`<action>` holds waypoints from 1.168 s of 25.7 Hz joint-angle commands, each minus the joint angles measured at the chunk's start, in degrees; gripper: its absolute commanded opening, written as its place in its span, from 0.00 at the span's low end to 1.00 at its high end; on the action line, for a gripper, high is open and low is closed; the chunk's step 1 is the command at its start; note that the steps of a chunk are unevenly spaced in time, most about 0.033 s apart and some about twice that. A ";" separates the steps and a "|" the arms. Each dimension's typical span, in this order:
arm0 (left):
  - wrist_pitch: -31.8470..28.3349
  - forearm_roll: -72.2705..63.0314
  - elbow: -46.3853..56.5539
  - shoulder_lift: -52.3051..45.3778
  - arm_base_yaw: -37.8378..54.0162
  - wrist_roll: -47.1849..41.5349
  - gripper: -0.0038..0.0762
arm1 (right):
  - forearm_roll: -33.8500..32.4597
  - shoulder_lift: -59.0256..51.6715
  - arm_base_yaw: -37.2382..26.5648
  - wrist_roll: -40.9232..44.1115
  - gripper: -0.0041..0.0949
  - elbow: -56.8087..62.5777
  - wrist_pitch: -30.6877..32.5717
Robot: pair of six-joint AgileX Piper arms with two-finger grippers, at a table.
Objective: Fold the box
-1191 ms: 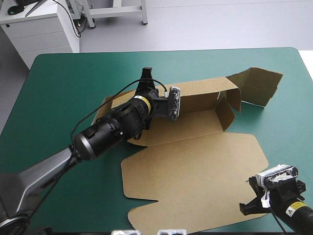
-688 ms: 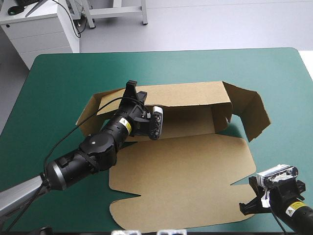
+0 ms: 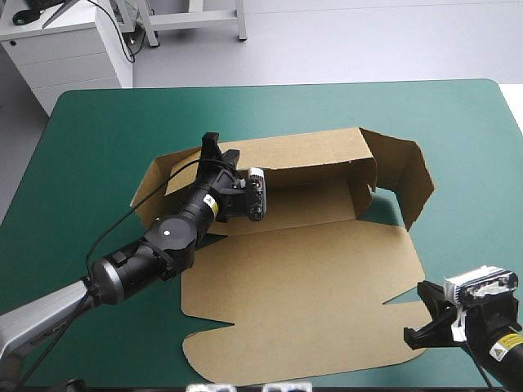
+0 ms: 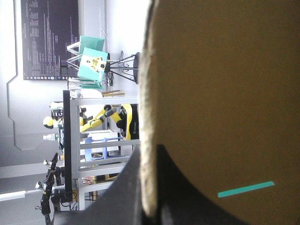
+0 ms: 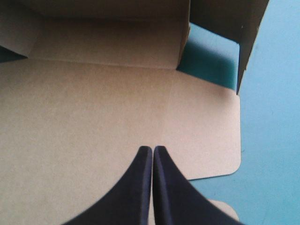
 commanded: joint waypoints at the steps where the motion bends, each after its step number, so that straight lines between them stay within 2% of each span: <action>1: -1.83 3.19 -1.38 -1.97 0.15 -1.37 0.04 | 0.79 1.30 0.03 -0.13 0.04 -5.22 -3.47; 5: -5.25 6.03 -1.38 -1.97 0.15 -1.36 0.04 | 0.20 4.02 0.03 0.25 0.04 -9.74 -3.47; 12: -4.79 6.77 -1.38 -1.97 0.25 -1.36 0.04 | -7.01 14.93 0.03 4.62 0.04 -20.18 -3.57; 22: -4.66 6.52 2.58 -1.97 0.25 -1.68 0.04 | -7.14 33.84 0.03 4.72 0.04 -37.44 -3.57; 26: 0.36 10.27 2.85 -1.97 0.25 -9.42 0.04 | -8.06 43.26 0.03 4.72 0.04 -46.18 -3.57; 30: 1.21 14.94 2.85 -1.97 0.25 -12.20 0.04 | -8.65 53.57 0.03 4.72 0.04 -56.38 -1.27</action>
